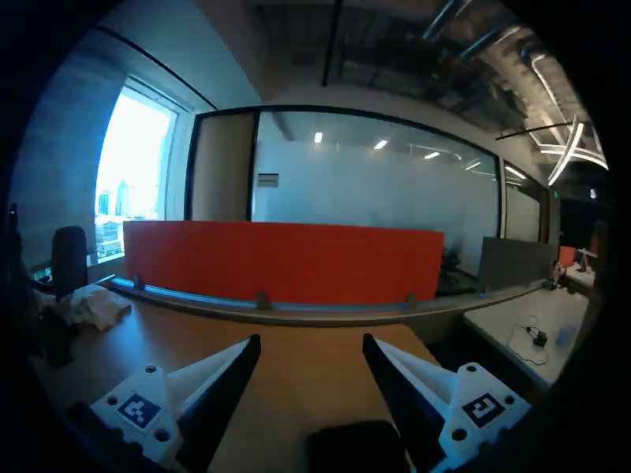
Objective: Fold towel
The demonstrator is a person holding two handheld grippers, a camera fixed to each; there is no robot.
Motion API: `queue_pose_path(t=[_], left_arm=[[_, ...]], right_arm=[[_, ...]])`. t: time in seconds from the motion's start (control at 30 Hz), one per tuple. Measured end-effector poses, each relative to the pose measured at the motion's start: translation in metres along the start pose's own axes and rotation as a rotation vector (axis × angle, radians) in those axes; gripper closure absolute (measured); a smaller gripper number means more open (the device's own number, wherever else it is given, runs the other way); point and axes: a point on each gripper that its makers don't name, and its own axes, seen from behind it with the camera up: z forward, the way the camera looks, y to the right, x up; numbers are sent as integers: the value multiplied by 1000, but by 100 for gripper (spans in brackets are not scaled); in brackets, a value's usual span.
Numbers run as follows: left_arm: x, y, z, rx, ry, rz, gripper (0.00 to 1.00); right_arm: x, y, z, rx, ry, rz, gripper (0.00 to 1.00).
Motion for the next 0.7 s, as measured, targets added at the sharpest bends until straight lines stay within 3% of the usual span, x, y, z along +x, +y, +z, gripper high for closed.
queue_pose_path(t=[0.43, 0.7], left_arm=[[21, -5, 6, -3, 80, -36, 6], [25, -8, 5, 1, 118, -47, 6]], right_arm=[[12, -63, 11, 27, 23, -5, 0], [9, -77, 17, 18, 17, 1, 0]])
